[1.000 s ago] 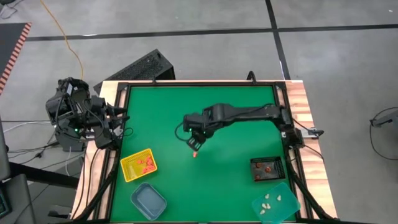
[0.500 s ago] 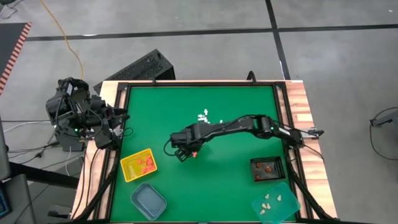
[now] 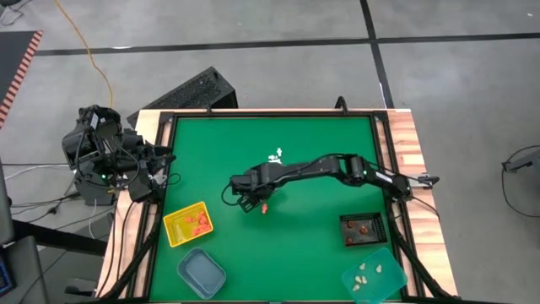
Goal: Sort Halloween decoration
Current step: Put the top orange skeleton model into the yellow bin
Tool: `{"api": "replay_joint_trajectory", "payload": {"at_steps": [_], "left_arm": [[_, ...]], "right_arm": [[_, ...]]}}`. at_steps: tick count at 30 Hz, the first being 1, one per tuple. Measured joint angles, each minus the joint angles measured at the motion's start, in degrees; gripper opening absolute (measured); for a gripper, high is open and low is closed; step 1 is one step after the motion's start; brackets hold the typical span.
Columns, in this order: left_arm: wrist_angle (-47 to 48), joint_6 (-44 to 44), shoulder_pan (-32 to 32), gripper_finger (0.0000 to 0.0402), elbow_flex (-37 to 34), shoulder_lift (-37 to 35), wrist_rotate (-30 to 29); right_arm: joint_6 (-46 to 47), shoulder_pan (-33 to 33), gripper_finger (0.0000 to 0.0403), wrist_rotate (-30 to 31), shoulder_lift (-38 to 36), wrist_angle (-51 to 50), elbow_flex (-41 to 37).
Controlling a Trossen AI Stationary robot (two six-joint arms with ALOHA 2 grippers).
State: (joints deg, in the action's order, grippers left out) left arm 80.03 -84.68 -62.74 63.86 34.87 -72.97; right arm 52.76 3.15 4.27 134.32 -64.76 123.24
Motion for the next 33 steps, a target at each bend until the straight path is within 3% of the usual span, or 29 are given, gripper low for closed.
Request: {"api": "replay_joint_trajectory", "payload": {"at_steps": [22,33], "left_arm": [[0.0,-0.1,0.0,0.0226,0.0,0.0,-0.2],[0.0,0.0,0.0,0.0226,0.0,0.0,-0.1]], "right_arm": [[-3.8,-0.6,0.0182,-1.0,0.0,0.4,-0.1],[-3.4,-0.4,0.0181,-1.3,0.0,3.5,-6.3]]}}
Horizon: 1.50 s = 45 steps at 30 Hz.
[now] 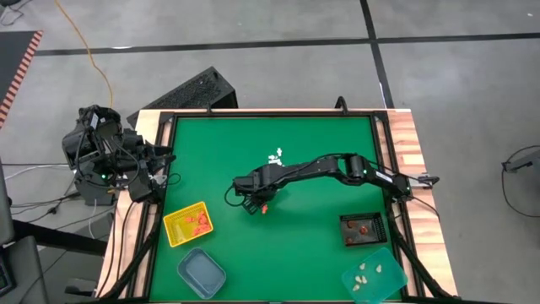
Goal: Sort Halloween decoration
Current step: Put the top orange skeleton model into the yellow bin
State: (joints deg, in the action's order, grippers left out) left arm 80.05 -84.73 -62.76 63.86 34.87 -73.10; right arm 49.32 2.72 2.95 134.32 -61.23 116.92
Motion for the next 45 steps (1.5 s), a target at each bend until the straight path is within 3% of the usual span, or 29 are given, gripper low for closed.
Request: {"api": "replay_joint_trajectory", "payload": {"at_steps": [8,31,45], "left_arm": [[0.0,0.2,0.0,0.0226,0.0,0.0,0.0],[0.0,0.1,0.0,0.0226,0.0,0.0,0.0],[0.0,0.0,0.0,0.0226,0.0,0.0,0.0]], "right_arm": [[-0.4,-0.4,0.0163,0.4,0.0,2.8,0.0],[-1.3,-0.2,0.0007,-1.5,0.0,3.0,0.0],[-5.8,0.8,0.0007,-1.6,-0.7,10.3,3.7]]}}
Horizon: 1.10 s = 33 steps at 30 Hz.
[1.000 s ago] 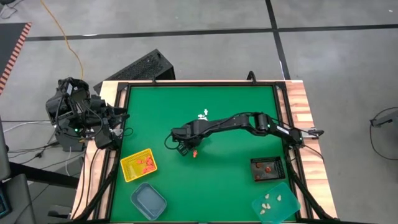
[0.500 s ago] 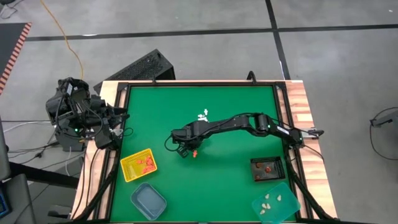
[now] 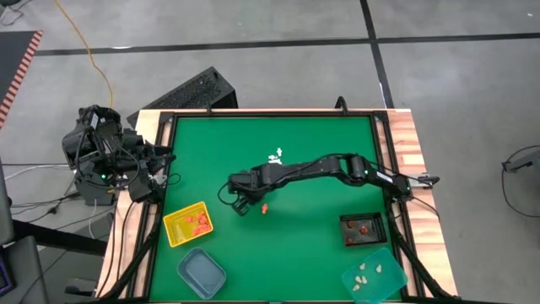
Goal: Sort Halloween decoration
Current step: Put the top orange skeleton model into the yellow bin
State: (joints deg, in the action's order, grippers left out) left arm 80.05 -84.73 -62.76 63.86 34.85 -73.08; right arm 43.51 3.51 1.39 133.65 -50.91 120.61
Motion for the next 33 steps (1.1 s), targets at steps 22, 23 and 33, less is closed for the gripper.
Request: {"api": "replay_joint_trajectory", "payload": {"at_steps": [22,23,33], "left_arm": [[0.0,0.0,0.0,0.0226,0.0,0.0,-1.3],[0.0,0.0,0.0,0.0226,0.0,0.0,-1.3],[0.0,0.0,0.0,0.0226,0.0,0.0,-1.4]], "right_arm": [[-39.0,1.8,0.0005,-7.8,0.1,35.0,3.1],[-40.0,1.9,0.0005,-8.5,0.1,36.5,3.1],[-40.1,1.8,0.0005,-16.4,5.1,55.2,3.0]]}}
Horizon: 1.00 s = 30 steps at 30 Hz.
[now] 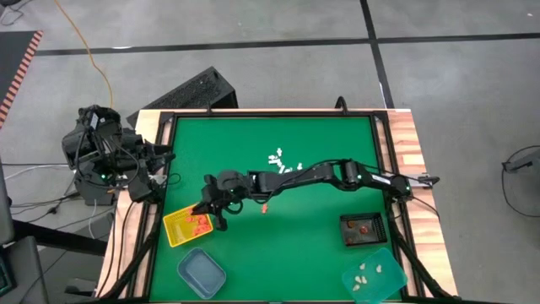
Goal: Sort Halloween decoration
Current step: Put the top orange skeleton model into the yellow bin
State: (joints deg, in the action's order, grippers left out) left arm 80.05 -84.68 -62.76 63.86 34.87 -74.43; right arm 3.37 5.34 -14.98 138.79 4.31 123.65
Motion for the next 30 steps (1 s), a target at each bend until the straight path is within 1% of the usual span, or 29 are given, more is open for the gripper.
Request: {"api": "replay_joint_trajectory", "payload": {"at_steps": [7,24,27,30], "left_arm": [[0.0,0.0,0.0,0.0226,0.0,0.0,0.0],[0.0,0.0,0.0,0.0226,0.0,0.0,0.0],[0.0,0.0,0.0,0.0226,0.0,0.0,0.0],[0.0,0.0,0.0,0.0226,0.0,0.0,0.0]], "right_arm": [[3.4,0.3,0.0005,0.2,2.0,-0.4,0.0],[1.7,0.3,0.0013,0.6,5.0,-1.9,0.0],[1.7,0.3,0.0024,0.6,5.0,-3.0,-0.1],[1.7,0.2,0.0048,0.7,5.0,-4.1,0.0]]}}
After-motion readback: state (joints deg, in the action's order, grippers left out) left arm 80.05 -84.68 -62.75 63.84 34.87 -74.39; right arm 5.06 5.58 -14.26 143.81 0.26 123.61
